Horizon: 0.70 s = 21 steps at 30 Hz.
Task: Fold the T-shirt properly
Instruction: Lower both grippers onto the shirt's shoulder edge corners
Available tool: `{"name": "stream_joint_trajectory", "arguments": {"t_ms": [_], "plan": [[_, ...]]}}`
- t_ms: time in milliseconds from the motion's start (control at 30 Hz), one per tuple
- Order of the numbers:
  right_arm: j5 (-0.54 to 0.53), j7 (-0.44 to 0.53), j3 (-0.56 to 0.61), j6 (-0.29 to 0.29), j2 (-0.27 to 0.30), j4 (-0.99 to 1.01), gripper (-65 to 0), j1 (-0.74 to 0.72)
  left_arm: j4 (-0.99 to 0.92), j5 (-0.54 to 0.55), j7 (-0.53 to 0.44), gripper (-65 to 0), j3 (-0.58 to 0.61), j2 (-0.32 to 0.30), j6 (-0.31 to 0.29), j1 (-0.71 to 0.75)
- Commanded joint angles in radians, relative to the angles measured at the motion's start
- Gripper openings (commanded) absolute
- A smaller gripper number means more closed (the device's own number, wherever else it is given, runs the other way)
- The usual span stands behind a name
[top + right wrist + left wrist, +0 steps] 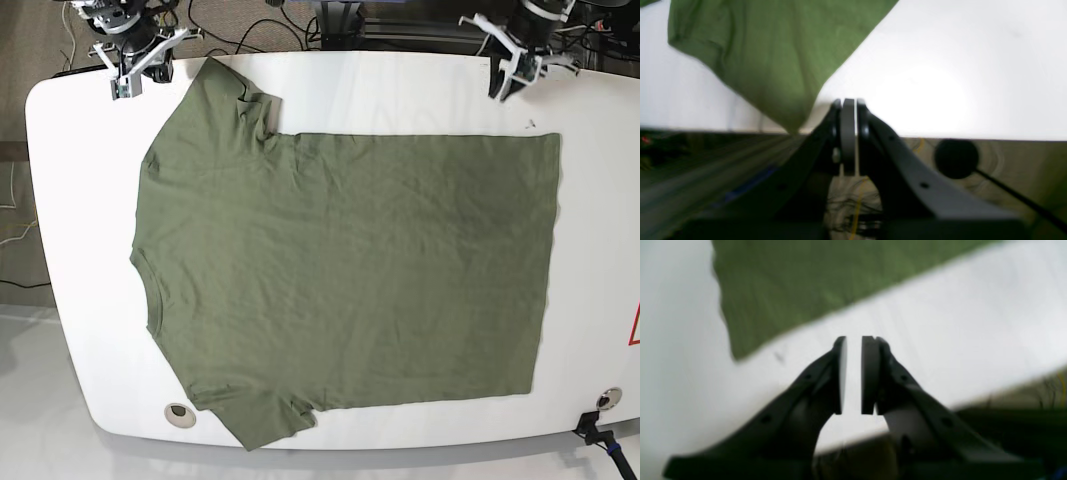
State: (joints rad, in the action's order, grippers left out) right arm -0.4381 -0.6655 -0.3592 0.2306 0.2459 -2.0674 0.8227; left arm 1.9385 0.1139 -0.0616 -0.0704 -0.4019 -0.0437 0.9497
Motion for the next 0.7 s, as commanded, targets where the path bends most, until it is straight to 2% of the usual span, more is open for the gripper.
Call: {"name": "stream_joint_trajectory", "arguments": {"t_ms": [0,67,167,267,500,600,667], "plan": [[-0.023,-0.027,-0.026,0.015,-0.002,-0.019,-64.8,-0.016,0.014,0.013,-0.038,-56.5,-0.011,0.006,0.006,-0.003],[-0.029,-0.063,-0.038,0.022,-0.006,-0.019,-64.6,-0.043,0.01,0.019,-0.041,-56.0,-0.013,0.008,0.0,-0.024],[-0.022,-0.033,-0.032,0.009,-0.012,-0.019,-62.2,-0.079,0.019,0.012,-0.076,-55.7,-0.015,0.011,0.0,-0.027],[-0.027,-0.024,-0.029,0.007,-0.015,-0.015,-62.6,-0.119,0.018,0.009,-0.09,-55.7,-0.017,0.009,0.001,-0.038],[-0.025,0.004,-0.033,-0.005,-0.015,-0.013,-63.4,-0.163,0.015,0.029,-0.085,-54.7,-0.029,0.023,-0.004,-0.046],[-0.025,0.017,-0.069,-0.011,-0.016,-0.019,-64.1,-0.153,0.013,0.051,-0.065,-54.0,-0.036,0.022,-0.006,-0.054],[-0.029,0.018,-0.101,0.006,-0.017,-0.024,-64.4,-0.144,0.011,0.061,-0.05,-53.8,-0.039,0.021,-0.006,-0.059]]}}
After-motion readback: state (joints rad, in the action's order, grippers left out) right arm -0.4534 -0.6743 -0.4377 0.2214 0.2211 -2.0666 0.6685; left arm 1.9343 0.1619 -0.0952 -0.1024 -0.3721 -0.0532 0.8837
